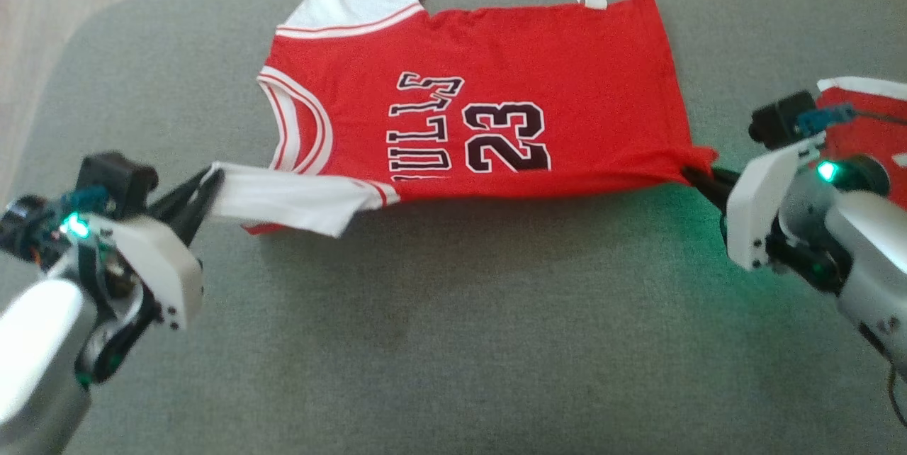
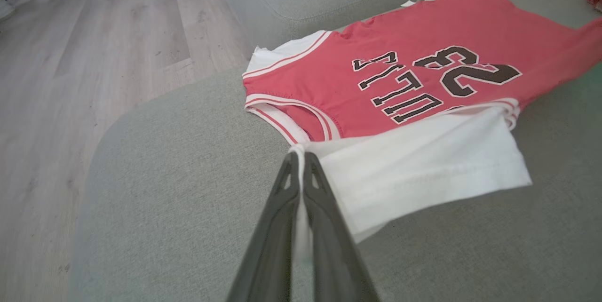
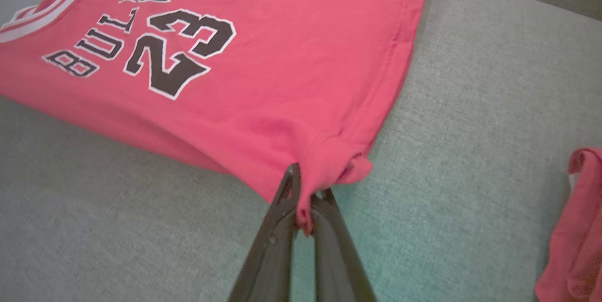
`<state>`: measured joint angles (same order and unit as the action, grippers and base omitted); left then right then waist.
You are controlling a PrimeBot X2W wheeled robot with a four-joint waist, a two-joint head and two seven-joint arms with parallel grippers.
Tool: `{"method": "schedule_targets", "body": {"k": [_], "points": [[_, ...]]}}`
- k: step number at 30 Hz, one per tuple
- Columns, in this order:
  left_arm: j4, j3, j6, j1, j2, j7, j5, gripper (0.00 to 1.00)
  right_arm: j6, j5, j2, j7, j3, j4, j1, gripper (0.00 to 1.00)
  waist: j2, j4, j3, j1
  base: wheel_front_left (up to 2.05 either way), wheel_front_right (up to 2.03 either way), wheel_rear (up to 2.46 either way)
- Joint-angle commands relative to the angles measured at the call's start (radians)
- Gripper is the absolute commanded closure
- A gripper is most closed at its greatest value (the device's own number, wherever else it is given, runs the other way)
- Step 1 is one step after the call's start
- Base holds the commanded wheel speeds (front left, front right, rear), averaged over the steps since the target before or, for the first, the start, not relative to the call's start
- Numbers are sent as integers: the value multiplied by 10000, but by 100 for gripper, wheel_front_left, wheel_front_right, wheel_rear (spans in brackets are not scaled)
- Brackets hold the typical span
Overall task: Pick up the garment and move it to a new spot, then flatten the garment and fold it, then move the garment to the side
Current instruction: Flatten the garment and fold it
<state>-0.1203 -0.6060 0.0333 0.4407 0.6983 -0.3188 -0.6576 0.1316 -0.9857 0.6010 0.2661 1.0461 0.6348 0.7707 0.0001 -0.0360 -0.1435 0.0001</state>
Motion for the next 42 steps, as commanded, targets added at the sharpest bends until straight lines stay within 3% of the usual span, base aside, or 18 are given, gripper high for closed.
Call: {"method": "schedule_targets", "body": {"k": [1,10,23,24,25,26,31,35,38,42], "points": [[16,531,66,847,346,-110,105,100,-9,-58,31,25,-199,0,344,100,-1,109,-202,-1,0,0,0],[-1854,-142,615,2765,-41,-470,851,100,-9,114,-974,209,-596,1289,1352,100,-1,295,-980,-1,0,0,0],[-4602,-1159,914,5087,-958,401,1805,100,-9,345,-1851,96,-543,2250,2412,100,-1,488,-1847,-1,0,0,0],[-4784,-1195,911,5253,-1040,584,1906,86,-9,389,-1871,-14,-536,2288,2493,95,-1,488,-1896,-1,0,0,0],[-4969,-1185,805,5436,-1135,851,2030,6,-9,462,-1873,-224,-556,2343,2591,1,-1,482,-1947,-1,0,0,0],[-5169,-1112,587,5622,-1263,1225,2140,0,-9,503,-1880,-386,-609,2475,2673,0,-1,467,-1987,-1,0,0,0],[-6031,-574,-503,6215,-2099,3636,2318,0,-9,835,-2125,-2206,-1188,3177,3101,0,-1,399,-1976,-1,0,0,0],[-6510,-3,-975,6276,-2676,5281,1979,0,-9,891,-2515,-4218,-1994,3817,3162,0,-1,316,-1681,-1,0,0,0],[-6477,502,-1222,6065,-2959,5717,1688,0,-9,1062,-2813,-5119,-2522,4095,3058,0,-1,266,-1367,-1,0,0,0],[-5634,1210,-1558,5610,-3046,5795,1631,0,-9,1463,-2937,-5266,-3744,3726,2957,0,-1,240,-1087,-1,0,0,0]]}}
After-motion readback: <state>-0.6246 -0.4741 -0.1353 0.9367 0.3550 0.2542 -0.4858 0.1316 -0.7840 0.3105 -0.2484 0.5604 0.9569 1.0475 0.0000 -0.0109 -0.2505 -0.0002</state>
